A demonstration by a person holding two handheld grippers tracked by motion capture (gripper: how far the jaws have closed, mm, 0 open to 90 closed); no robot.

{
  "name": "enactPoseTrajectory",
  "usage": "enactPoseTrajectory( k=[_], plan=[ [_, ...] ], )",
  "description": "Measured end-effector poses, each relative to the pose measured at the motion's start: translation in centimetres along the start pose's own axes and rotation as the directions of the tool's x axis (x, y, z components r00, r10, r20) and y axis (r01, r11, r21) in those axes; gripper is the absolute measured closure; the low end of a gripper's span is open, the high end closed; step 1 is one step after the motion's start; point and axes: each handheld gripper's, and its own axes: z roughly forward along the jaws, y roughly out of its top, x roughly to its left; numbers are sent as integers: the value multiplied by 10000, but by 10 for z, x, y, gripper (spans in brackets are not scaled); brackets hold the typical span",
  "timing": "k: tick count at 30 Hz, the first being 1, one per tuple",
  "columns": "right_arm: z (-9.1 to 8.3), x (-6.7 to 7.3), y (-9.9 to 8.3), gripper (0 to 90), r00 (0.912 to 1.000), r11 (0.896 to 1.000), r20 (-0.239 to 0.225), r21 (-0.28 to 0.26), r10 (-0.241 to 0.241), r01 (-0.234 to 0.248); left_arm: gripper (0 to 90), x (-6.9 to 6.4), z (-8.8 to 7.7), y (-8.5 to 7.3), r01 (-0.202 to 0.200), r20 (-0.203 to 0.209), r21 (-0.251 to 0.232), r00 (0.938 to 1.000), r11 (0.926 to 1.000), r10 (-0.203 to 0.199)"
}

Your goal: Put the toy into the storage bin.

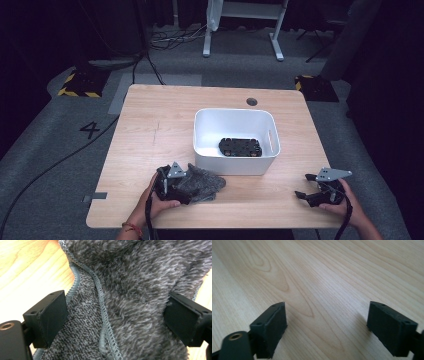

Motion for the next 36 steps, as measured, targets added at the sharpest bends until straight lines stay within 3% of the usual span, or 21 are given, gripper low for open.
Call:
enactPoseTrajectory(
  k=[3,36],
  plan=[
    [0,-1,-8,150,9996,9978,42,-613,269,-266,93,0,0,0,17,3,8,10000,10000,-17],
    [0,-1,-9,150,9992,9973,150,-640,373,-363,91,1,0,1,-87,43,8,10000,10000,87]
  ],
)
